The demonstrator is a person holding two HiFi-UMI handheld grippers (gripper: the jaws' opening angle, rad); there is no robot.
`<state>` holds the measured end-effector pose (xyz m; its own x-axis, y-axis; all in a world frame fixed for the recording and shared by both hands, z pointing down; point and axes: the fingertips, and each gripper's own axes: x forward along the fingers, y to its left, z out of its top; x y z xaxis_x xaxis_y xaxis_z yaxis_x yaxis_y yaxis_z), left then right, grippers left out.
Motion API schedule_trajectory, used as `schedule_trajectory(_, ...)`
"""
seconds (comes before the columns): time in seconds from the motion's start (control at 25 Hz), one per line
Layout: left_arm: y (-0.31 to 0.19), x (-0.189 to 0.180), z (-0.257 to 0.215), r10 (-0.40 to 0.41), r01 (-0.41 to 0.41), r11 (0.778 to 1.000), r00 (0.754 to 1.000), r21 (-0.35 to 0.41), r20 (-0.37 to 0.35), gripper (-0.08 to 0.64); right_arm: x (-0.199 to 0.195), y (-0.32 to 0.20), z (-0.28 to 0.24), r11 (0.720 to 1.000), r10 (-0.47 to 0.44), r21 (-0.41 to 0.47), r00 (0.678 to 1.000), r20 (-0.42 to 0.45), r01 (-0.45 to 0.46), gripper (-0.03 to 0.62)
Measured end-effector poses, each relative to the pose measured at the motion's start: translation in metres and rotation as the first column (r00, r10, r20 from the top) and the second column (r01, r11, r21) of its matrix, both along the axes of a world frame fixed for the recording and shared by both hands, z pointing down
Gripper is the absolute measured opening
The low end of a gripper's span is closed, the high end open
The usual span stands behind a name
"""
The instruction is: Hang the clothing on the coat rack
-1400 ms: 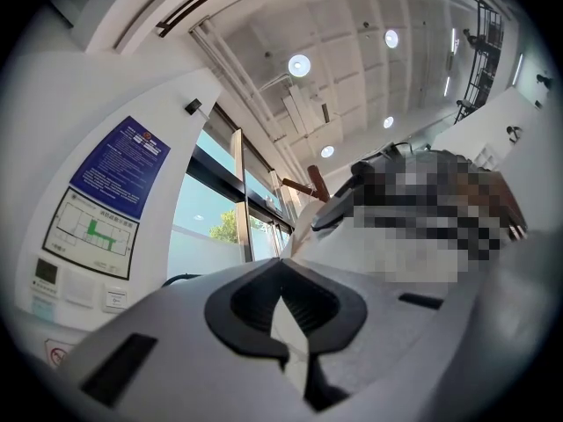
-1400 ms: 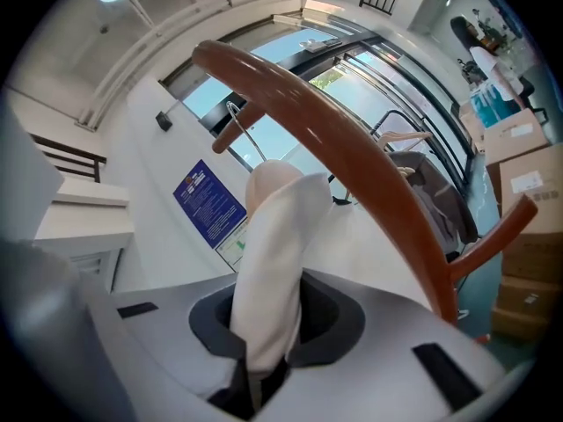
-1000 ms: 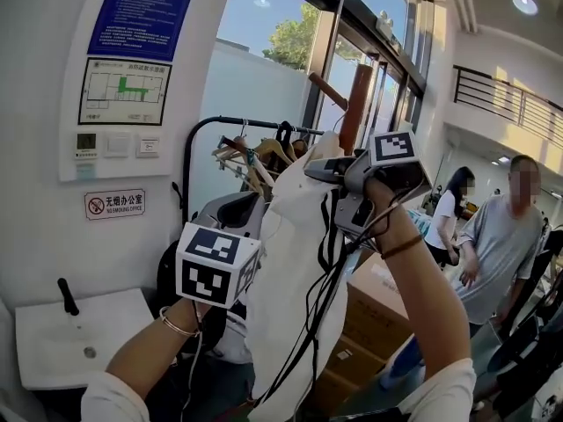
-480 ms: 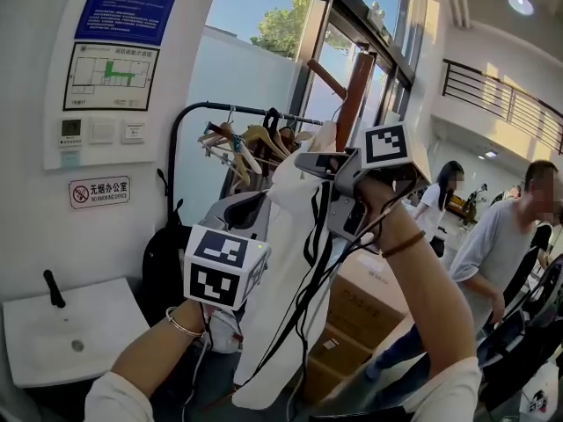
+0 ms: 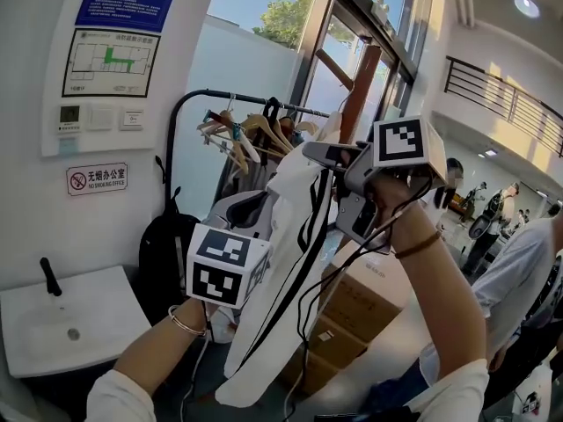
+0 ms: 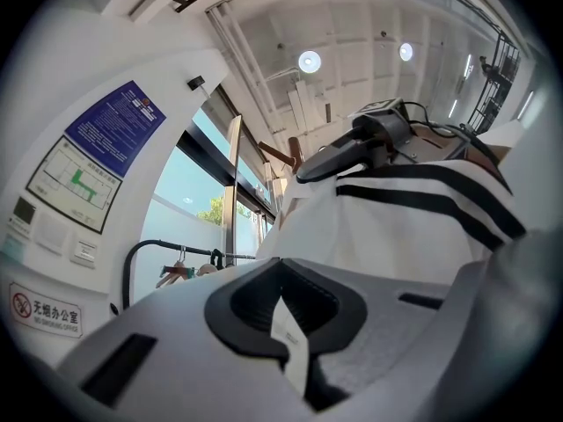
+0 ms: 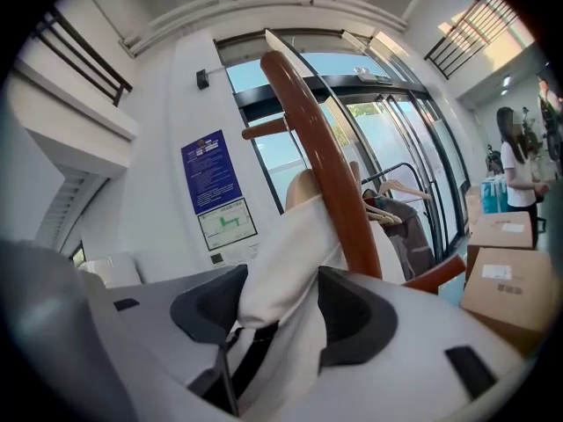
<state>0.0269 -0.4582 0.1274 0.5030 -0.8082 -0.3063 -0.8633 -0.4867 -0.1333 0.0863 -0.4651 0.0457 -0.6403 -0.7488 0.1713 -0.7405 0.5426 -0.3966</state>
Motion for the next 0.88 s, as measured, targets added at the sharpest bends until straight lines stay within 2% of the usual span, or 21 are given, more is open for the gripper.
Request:
schedule_trajectory(0.48,0.02,-0.012,-0.007,-0.047,0.047,0.999,0.999,0.008,-0.01,0.008,0.013,0.025,-0.013,0.997,-0.021,0.075,1.0,0.019,0.019,0.256)
schedule_trajectory(0.72,0.034,-0.019,-0.009,-0.074,0.074,0.997,0.997,0.013,0.007,0.008,0.026,0.04,-0.016,0.98,0.01,0.199,0.999,-0.044,-0.002,0.256)
schedule_trajectory(0.88,0.04,-0.024,-0.001,-0.093,0.093,0.996,0.996,0.003,0.013,0.008,0.033,0.052,-0.016,0.966,-0.024,0.255,0.999,-0.036,0.033,0.256)
